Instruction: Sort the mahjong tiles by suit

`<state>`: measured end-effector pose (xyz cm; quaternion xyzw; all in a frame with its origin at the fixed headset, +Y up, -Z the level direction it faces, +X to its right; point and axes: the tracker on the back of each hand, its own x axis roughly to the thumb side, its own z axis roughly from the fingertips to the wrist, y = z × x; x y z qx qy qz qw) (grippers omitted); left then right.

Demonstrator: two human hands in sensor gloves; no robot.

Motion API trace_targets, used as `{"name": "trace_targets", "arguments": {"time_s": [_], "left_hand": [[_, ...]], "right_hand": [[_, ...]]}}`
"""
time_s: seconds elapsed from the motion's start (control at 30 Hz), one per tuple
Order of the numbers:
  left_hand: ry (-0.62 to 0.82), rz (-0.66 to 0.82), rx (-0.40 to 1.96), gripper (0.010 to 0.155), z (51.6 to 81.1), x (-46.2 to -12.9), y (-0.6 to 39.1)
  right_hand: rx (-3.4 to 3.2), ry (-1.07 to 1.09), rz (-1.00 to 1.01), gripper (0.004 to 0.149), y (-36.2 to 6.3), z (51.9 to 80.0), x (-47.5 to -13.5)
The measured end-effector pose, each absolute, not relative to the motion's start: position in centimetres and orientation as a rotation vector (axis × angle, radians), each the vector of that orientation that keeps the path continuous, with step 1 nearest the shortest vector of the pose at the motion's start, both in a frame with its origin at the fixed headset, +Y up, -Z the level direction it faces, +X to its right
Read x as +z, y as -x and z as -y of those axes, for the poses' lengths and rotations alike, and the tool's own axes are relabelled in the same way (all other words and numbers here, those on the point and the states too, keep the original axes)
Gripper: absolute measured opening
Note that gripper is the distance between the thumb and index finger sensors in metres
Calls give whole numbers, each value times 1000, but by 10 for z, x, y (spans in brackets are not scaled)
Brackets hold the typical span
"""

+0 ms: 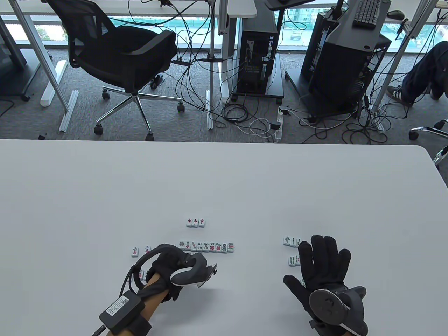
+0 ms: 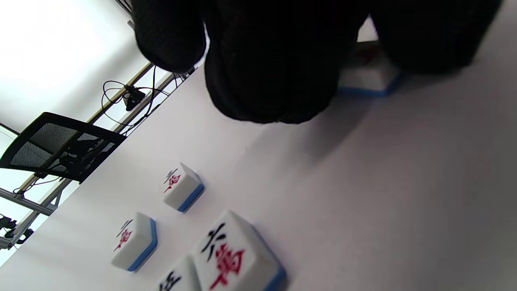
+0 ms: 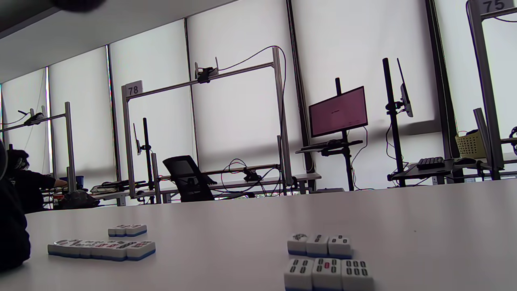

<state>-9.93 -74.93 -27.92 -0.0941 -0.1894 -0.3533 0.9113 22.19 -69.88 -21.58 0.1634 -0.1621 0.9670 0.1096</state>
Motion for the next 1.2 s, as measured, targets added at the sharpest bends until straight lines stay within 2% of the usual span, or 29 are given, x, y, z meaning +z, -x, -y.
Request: {"name": "trace_targets", "arguments": {"time_s": [0.17, 0.23, 0.33, 0.5, 0.57, 0.67, 0.77, 0.97, 1.2], "left_hand": [[207, 385, -696, 65, 744, -277, 108], [155, 376, -682, 65, 732, -273, 114], [-23, 328, -680, 56, 694, -272, 129], [-120, 191, -606, 53, 638, -279, 170], [-125, 148, -586, 51, 632, -284, 186], [-137, 156, -543, 45, 645, -287, 205], [-103, 161, -578, 44, 676, -288, 217], [39, 126, -594, 53, 732, -296, 235], [121, 87, -539, 57, 758, -309, 239]], "right_hand": [[2848, -484, 437, 84, -221, 702, -217], [2849, -484, 433, 84, -221, 703, -217], [2860, -482, 425, 85, -221, 704, -218], [2876, -469, 397, 87, -221, 708, -220], [2878, -465, 400, 87, -221, 708, -220], [2876, -464, 402, 87, -221, 708, -220], [2895, -473, 397, 87, -219, 710, -220], [2932, -480, 390, 87, -215, 713, -220], [2949, -485, 366, 87, -214, 717, -221]]}}
